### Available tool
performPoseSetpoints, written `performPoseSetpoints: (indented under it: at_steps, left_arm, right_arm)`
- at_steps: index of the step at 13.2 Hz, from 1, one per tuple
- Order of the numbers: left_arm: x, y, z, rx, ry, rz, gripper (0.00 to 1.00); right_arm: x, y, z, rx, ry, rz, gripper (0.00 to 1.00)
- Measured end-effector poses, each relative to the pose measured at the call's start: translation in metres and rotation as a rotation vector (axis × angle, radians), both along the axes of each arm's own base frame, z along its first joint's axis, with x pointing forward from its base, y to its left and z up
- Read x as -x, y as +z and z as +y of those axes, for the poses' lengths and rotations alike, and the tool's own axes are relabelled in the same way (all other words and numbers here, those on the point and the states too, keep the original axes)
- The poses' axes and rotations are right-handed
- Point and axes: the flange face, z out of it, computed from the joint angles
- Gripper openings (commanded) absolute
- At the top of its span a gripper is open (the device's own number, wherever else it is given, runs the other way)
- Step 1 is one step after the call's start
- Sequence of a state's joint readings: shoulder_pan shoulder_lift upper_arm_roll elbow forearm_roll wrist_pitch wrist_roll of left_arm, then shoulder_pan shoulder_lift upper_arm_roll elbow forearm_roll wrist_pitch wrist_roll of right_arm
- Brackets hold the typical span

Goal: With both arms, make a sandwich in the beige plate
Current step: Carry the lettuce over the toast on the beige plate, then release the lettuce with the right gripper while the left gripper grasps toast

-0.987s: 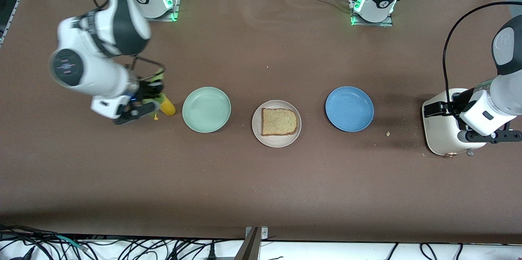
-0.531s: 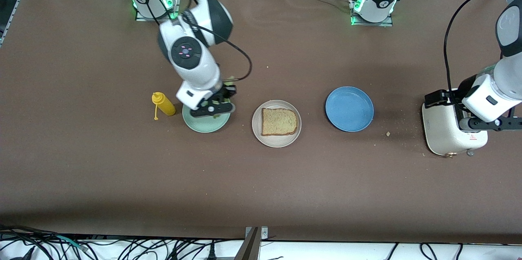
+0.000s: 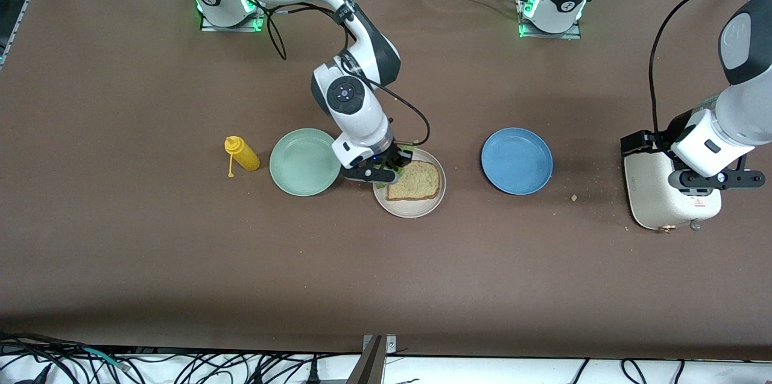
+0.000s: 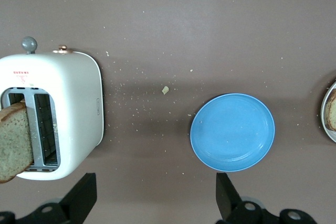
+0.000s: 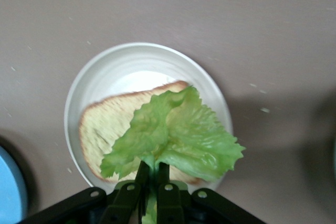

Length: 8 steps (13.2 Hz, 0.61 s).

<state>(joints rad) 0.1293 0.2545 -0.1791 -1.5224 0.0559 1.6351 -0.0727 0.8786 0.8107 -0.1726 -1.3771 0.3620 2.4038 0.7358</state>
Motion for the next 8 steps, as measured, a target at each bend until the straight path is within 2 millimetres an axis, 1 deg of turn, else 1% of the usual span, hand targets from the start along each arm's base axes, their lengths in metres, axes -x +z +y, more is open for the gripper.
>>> performPoseSetpoints:
  at_steps: [2,3,4,5,7,8]
  left_arm:
    - [0.000,-0.003,0.001,0.000,0.002,0.003,1.00]
    - [-0.001,-0.005,0.005,-0.002,0.007,0.006,1.00]
    - [-0.001,-0.007,0.011,-0.004,0.016,0.007,1.00]
    - [-0.003,-0.008,0.020,-0.011,0.026,0.001,1.00]
    - [-0.005,-0.014,0.048,-0.022,0.020,-0.009,1.00]
    - [-0.007,-0.020,0.068,-0.018,0.009,-0.010,1.00]
  right_arm:
    - [0.005,-0.012,0.011,-0.016,-0.040,0.002,0.00]
    - [0.009,-0.017,0.016,-0.015,-0.045,0.008,0.12]
    - [0.014,-0.020,0.020,-0.013,-0.045,0.011,0.69]
    - [0.016,-0.021,0.023,-0.015,-0.043,0.010,0.99]
    - [0.012,-0.015,0.023,-0.014,-0.036,-0.006,1.00]
    - [0.011,-0.014,0.023,-0.007,-0.029,-0.015,1.00]
